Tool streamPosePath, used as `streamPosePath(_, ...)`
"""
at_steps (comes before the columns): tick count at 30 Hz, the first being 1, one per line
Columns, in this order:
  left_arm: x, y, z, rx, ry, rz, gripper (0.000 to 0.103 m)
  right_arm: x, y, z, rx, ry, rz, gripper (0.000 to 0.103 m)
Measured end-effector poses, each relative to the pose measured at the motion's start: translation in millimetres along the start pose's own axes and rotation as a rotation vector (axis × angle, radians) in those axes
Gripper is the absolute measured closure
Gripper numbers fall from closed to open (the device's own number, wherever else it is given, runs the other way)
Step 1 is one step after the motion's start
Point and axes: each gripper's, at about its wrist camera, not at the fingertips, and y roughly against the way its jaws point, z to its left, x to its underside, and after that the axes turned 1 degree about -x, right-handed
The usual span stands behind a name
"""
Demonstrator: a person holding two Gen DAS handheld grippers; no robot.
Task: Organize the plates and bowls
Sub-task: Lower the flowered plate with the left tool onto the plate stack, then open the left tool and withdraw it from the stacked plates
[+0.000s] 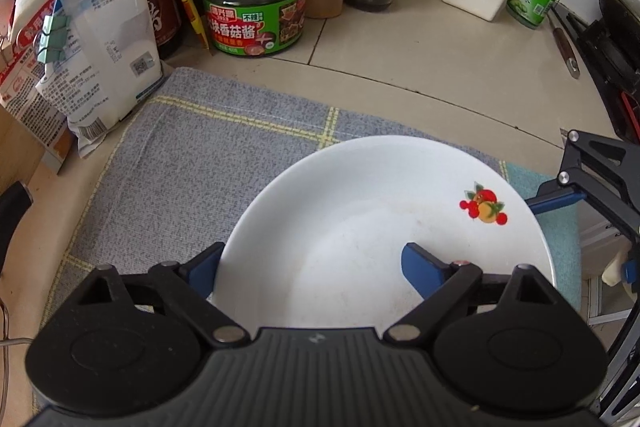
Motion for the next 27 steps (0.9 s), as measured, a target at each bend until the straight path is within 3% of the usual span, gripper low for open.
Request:
streamPosePath(16,2,7,-3,-0.007,-0.002,-0.031,0.010,5,6,2,0.033,-0.007,0.009,0.000)
streamPosePath(27,19,40,-8,-0.103,0.038,-0.108,0.007,7,16,3,0.062,-0.020,-0.002,0.000)
